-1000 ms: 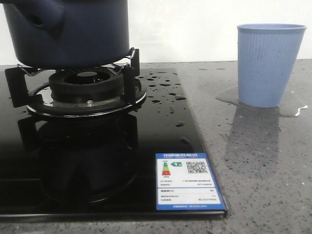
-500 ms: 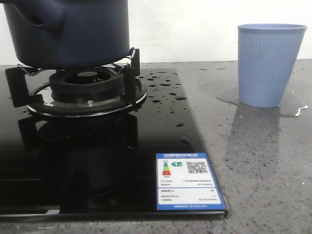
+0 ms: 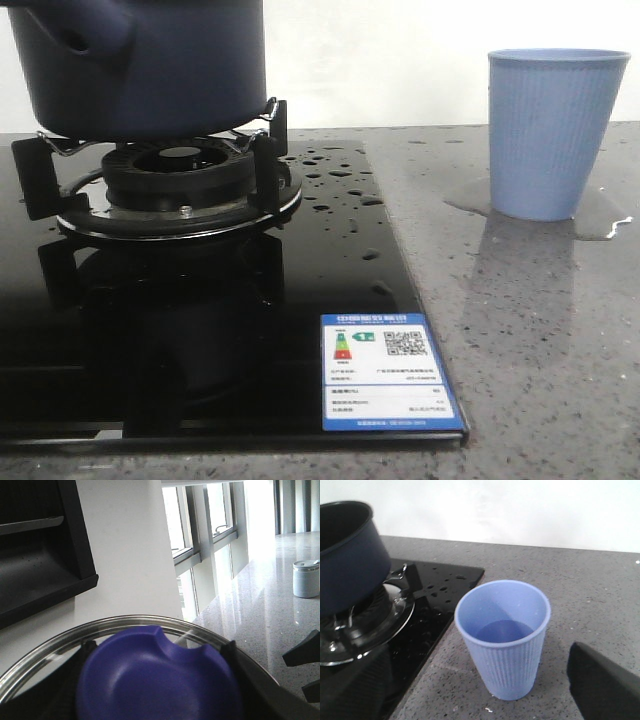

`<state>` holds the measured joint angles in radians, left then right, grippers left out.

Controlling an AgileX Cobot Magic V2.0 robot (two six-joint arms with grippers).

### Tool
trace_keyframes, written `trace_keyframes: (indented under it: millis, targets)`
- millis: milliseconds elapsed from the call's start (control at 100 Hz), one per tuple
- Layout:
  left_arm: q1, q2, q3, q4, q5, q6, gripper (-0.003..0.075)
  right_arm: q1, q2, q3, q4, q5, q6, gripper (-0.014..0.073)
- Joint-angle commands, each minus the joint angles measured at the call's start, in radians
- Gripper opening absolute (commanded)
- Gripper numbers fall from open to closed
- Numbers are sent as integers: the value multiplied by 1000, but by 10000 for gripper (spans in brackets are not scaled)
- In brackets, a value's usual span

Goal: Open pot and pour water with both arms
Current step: 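Grasp the light blue ribbed cup with the right gripper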

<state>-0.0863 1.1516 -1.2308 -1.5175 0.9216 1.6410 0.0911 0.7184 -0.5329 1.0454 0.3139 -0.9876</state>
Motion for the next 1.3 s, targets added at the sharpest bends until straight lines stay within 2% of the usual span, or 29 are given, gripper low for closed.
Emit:
trace_keyframes:
  millis: [0,290,630,790,1110,1290]
  targets:
    - [-5,-27,-36,-98,11,-11,210,1,21,-25,46,-56,-22,624]
    - [-5,-27,-36,-98,14,-11,210,22,106,-25,57,-127,-151,624]
    - [-5,-27,-36,-96,12,-11,210,241,166,-25,57,-327,-158,624]
    - [-5,-27,-36,-96,12,-11,210,310,234,-25,61,-481,-154,624]
    - [-5,-27,-36,-96,16,-11,210,322,322,-25,64,-527,-137,624]
    - [-7,-27,-36,-96,20,-11,210,322,362,-25,41,-583,-68,624]
